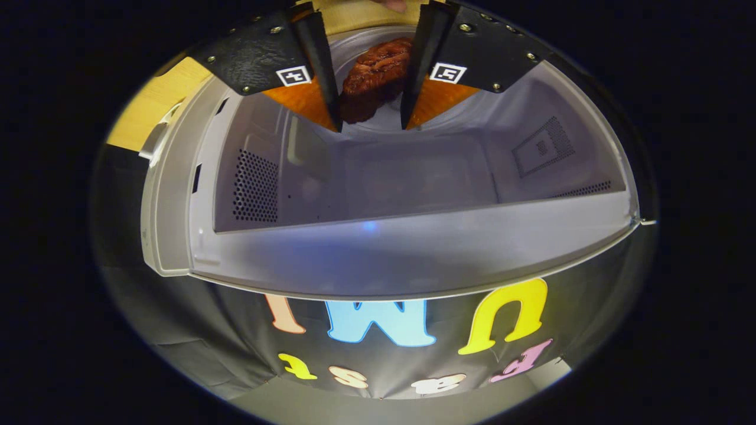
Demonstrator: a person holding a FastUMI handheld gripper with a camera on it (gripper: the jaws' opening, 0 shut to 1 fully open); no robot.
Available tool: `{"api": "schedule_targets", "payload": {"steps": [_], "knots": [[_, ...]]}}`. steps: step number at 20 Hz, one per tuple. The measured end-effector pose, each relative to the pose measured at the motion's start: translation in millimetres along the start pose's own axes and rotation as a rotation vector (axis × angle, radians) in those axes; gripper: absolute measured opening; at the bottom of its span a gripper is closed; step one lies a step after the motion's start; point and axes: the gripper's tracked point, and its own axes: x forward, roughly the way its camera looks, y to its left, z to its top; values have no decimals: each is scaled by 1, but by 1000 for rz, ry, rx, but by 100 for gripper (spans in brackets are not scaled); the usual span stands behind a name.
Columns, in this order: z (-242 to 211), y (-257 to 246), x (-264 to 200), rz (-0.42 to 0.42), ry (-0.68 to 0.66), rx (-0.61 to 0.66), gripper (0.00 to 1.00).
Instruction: Open the microwave, put the food inside, and close the microwave door.
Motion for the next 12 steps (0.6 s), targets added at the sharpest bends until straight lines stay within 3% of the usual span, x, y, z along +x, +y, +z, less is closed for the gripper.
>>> {"api": "schedule_targets", "payload": {"steps": [1,5,12], "knots": [[-1,-1,-1,3,4,-14,64],[-2,1,-5,38,19,-25,65],[13,27,-65,233,22,-79,65]]}}
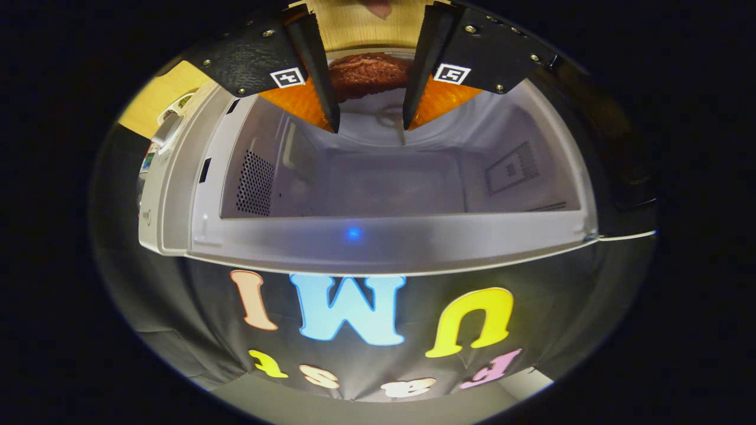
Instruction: Open the microwave, put the food inside, and close the microwave door.
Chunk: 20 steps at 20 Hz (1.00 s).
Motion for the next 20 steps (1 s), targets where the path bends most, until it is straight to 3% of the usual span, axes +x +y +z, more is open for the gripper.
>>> {"api": "schedule_targets", "payload": {"steps": [4,9,14,20], "knots": [[33,28,-72,171,-30,11,65],[66,67,-173,395,-86,-87,65],[93,119,-292,671,-128,-24,65],[95,179,-389,914,-161,0,64]]}}
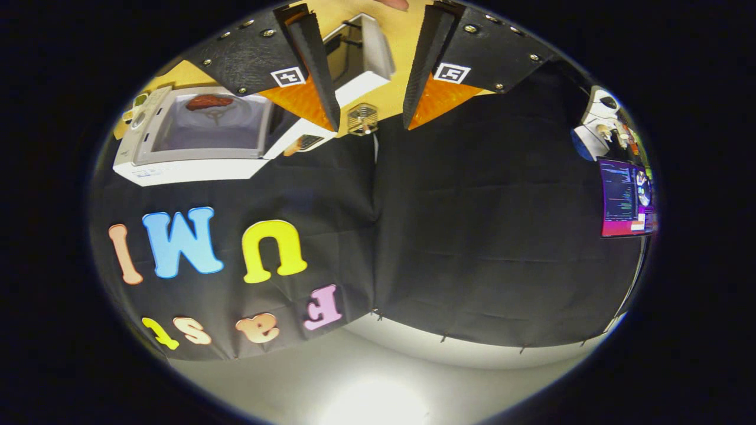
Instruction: Open the microwave, put the food inside, and close the microwave door.
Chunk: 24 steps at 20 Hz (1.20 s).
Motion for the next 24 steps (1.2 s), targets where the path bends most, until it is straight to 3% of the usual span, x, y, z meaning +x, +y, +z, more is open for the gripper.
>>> {"api": "schedule_targets", "payload": {"steps": [3,6,8,9,11,13,15,24], "knots": [[-14,27,9,46,15,5,64],[-46,31,28,41,77,20,65],[-70,19,36,-9,116,35,53],[-81,10,36,-52,130,35,38],[-101,15,45,-25,160,14,9],[-111,9,42,-62,173,-71,9],[-127,1,42,-78,192,-115,1],[-152,-24,14,-135,213,-196,1]]}}
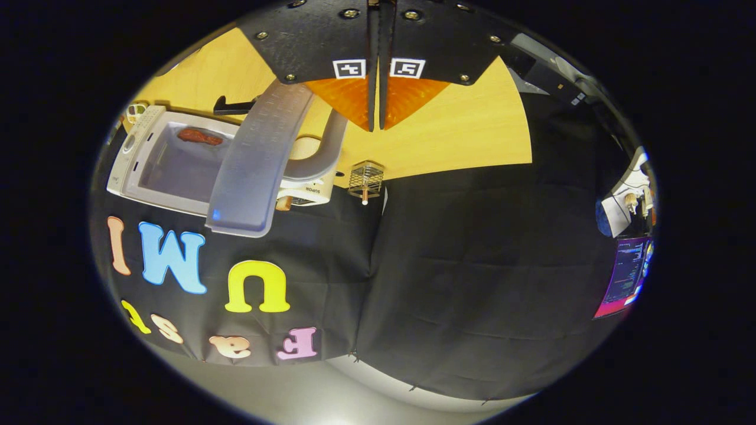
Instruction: Open the microwave, put the food inside, and close the microwave door.
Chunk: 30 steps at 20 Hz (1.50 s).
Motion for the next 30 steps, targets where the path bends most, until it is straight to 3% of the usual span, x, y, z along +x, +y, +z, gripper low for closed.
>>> {"api": "schedule_targets", "payload": {"steps": [6,17,24,30], "knots": [[-12,-43,-28,-74,24,92,1],[-30,-211,-46,-379,24,192,1],[-38,-311,-37,-604,4,176,1],[-54,-362,-11,-688,54,113,1]]}}
